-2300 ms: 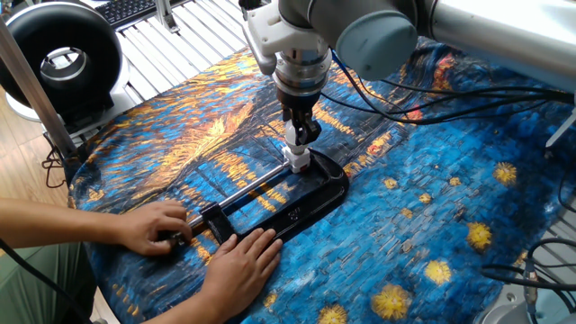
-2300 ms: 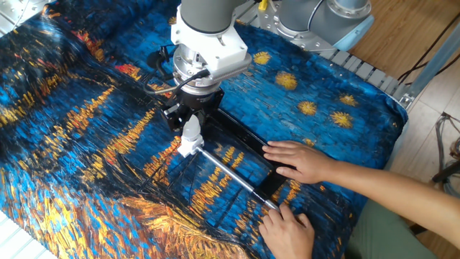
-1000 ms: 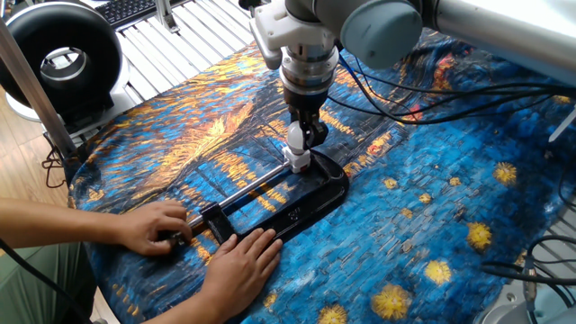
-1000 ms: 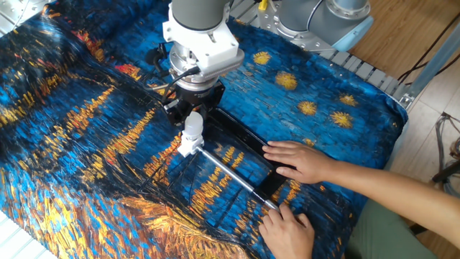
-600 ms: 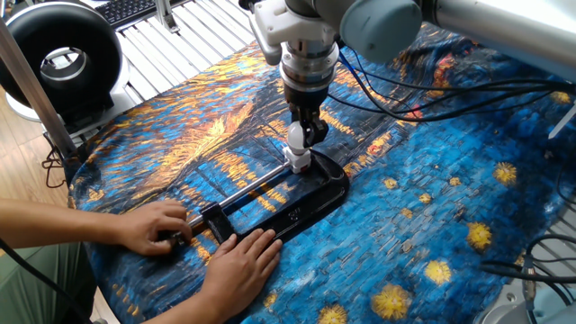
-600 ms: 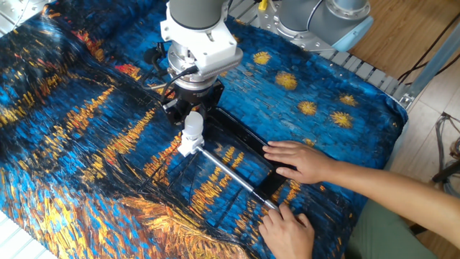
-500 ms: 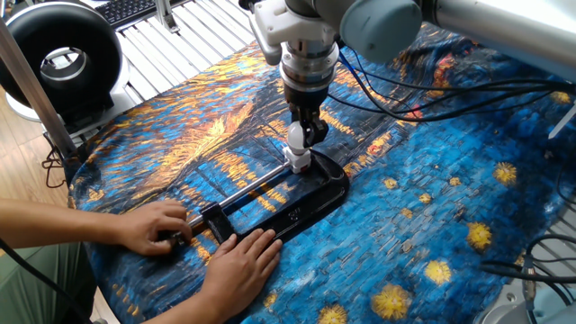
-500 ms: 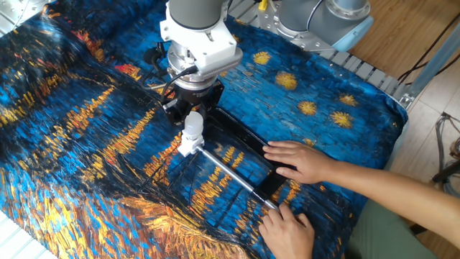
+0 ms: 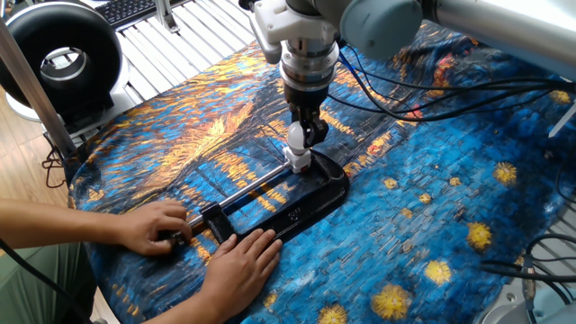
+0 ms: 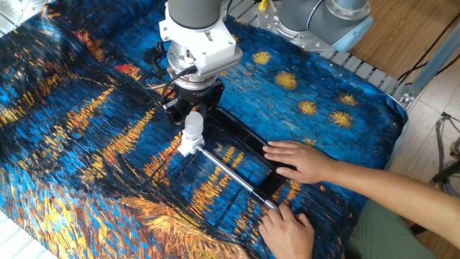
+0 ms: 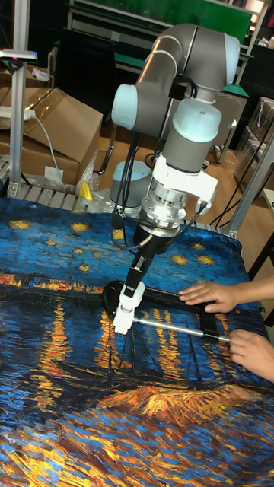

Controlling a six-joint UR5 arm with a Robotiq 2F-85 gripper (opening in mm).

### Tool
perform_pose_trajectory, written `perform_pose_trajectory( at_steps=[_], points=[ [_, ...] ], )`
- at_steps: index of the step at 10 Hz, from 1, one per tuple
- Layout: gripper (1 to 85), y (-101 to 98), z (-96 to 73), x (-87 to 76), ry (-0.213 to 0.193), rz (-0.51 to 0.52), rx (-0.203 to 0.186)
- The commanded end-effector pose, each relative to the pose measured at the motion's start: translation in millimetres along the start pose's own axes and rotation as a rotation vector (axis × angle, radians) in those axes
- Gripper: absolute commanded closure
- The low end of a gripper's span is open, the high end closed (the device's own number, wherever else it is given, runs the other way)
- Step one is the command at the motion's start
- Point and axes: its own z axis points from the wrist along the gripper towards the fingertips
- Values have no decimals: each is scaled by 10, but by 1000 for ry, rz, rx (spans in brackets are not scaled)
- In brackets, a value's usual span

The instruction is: Install the light bulb by rotating it

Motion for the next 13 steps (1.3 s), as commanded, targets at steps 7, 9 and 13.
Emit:
perform_pose_trajectory(
  at_steps=[7, 9, 13],
  points=[
    [310, 3, -18, -74, -32, 23, -5],
    [330, -6, -18, -74, -31, 28, -2],
    [383, -32, -8, -78, -33, 34, 6]
  ],
)
